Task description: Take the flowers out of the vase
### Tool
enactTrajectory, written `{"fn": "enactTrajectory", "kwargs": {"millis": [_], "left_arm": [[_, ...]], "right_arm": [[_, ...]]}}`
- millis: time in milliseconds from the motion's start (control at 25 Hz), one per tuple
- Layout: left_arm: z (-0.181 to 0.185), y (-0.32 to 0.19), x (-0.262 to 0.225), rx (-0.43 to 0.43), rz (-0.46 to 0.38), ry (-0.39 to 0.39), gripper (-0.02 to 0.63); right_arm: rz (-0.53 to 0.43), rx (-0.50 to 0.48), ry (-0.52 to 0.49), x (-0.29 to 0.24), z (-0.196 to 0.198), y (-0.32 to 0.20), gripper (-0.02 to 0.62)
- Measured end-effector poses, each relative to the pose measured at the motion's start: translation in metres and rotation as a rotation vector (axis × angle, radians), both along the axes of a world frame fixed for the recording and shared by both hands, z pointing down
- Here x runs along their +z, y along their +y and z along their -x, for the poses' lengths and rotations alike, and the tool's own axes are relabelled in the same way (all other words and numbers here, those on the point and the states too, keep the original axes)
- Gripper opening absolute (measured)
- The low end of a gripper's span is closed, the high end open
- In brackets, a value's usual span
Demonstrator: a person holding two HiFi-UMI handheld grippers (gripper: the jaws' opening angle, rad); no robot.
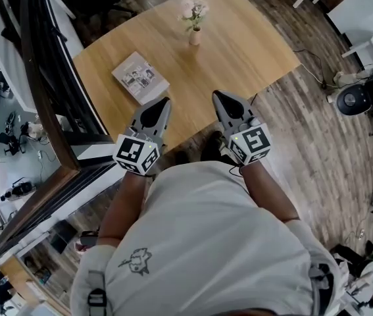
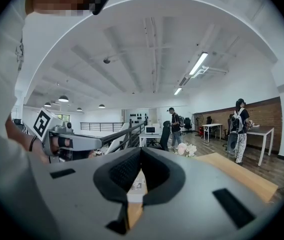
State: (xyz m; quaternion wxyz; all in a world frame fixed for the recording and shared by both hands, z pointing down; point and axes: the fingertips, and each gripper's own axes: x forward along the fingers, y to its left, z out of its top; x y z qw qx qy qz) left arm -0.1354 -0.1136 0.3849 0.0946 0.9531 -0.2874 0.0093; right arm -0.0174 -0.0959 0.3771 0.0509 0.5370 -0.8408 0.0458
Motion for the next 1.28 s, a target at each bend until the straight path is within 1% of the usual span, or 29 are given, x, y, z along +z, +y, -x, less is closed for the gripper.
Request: {"fn": "enactTrajectory", "kwargs": {"millis": [120, 400, 600, 920, 1000, 1280], "left_arm": [[-0.002, -0.008, 0.002, -0.006, 0.002, -0.01, 0.005], [-0.005, -0.039, 0.007, -0.066, 0.014, -0.03, 0.005], [-0.022, -0.066, 0.015, -0.103, 0.036, -0.036, 0.005], [-0.048, -0.117, 0.026, -0.179, 0.079, -0.041, 0.005], [-0.055, -0.128, 0.029, -0.196, 0.092, -0.047, 0.005], [-0.088, -0.155, 0.042, -0.227, 0.121, -0.061, 0.005]], "right_arm": [[0.006, -0.008, -0.025, 0.002, -0.003, -0.012, 0.004], [0.017, -0.049, -0.053, 0.008, -0.014, -0.057, 0.005], [0.04, -0.091, -0.052, 0.017, -0.026, -0.094, 0.005], [0.11, -0.11, -0.034, 0.041, -0.065, -0.163, 0.008], [0.129, -0.118, -0.032, 0.049, -0.073, -0.177, 0.035], [0.195, -0.155, -0.032, 0.081, -0.1, -0.219, 0.084]]}}
